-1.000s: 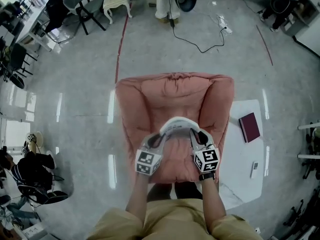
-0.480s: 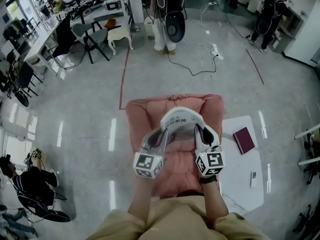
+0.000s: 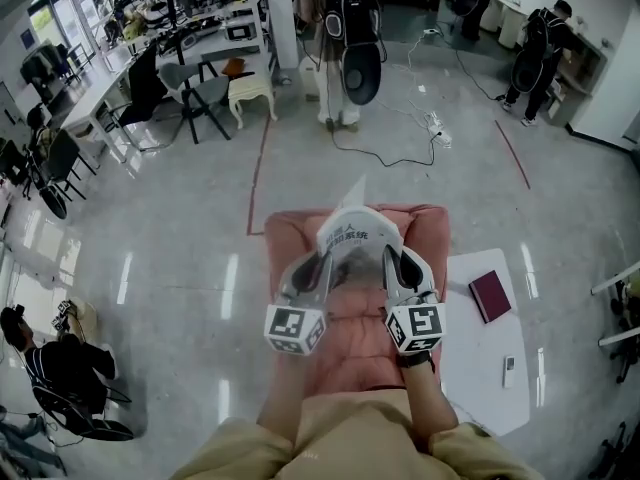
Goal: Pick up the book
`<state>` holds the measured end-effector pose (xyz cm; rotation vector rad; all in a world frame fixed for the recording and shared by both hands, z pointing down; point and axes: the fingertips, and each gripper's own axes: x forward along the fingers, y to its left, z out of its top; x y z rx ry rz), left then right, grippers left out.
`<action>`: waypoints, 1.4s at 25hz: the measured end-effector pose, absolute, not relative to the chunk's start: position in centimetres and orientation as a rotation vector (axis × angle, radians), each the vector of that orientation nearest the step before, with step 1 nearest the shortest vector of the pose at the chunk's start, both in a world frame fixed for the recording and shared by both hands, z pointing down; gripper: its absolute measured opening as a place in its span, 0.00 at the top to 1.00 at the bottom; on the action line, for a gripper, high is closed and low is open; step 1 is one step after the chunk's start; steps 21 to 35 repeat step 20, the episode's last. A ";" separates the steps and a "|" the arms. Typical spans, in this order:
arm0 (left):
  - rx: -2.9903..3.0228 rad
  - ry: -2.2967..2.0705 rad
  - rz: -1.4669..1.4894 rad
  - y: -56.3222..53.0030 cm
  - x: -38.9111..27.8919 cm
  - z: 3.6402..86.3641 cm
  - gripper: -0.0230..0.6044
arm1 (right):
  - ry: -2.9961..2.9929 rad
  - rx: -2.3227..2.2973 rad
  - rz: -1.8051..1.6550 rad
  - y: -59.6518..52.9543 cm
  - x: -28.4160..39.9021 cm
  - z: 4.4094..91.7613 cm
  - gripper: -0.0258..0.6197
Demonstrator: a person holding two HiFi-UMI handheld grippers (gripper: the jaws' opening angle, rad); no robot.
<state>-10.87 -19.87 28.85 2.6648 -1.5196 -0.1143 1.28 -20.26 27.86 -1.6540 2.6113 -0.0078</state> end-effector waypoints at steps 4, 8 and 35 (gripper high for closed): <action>2.681 -1.505 -0.146 -19.6 -11.4 28.1 0.89 | 2.594 -1.672 -0.002 -20.4 0.8 27.5 0.89; 2.705 -1.487 -0.165 -19.3 -11.1 27.9 0.89 | 2.573 -1.682 -0.006 -20.2 1.2 27.6 0.89; 2.722 -1.441 -0.184 -20.3 -11.5 27.2 0.89 | 2.561 -1.713 -0.033 -21.0 0.9 27.5 0.89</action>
